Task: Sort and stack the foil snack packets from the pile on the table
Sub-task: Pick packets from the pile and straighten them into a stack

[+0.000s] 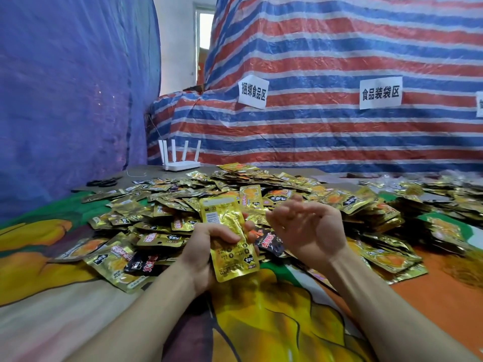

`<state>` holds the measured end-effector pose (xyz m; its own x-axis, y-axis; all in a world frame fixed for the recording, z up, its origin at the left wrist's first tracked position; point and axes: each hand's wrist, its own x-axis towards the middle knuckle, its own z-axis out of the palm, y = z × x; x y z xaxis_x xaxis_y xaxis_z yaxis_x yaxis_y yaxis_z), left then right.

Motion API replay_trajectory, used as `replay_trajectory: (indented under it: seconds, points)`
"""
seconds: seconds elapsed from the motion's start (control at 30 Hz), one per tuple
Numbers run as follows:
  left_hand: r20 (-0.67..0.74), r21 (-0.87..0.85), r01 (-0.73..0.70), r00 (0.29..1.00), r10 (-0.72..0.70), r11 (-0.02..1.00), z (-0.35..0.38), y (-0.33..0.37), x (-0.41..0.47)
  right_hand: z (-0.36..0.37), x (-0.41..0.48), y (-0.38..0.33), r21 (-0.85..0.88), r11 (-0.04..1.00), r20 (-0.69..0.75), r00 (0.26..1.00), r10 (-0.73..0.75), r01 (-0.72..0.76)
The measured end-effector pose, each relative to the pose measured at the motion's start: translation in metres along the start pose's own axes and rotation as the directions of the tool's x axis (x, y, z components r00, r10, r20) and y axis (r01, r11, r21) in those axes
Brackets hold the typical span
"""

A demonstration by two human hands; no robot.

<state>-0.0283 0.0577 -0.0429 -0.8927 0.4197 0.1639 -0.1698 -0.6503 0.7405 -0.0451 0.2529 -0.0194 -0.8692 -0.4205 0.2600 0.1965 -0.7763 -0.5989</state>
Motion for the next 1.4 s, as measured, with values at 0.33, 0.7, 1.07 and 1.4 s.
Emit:
replay_trajectory:
  seconds: [0.33,0.7,1.07,1.4]
  points:
    - [-0.326,0.031,-0.131,0.936,0.134,0.991,-0.001,0.001,0.005,-0.008,0.013,0.014,-0.449,0.892,-0.127,0.984,-0.122,0.053]
    - [-0.498,0.136,-0.206,0.831,0.246,0.969,0.015,0.004,-0.001,0.012,0.005,0.066,-0.609,0.792,-0.034,0.999,0.03,-0.044]
    - [-0.35,0.328,-0.227,0.872,0.341,0.917,0.018,-0.008,0.001,-0.003,0.01,0.077,-0.805,0.578,0.047,0.985,-0.164,0.135]
    - [-0.287,0.239,-0.103,0.943,0.172,0.965,0.013,-0.007,0.003,0.012,-0.003,0.066,-0.872,0.42,0.127,0.944,-0.305,0.253]
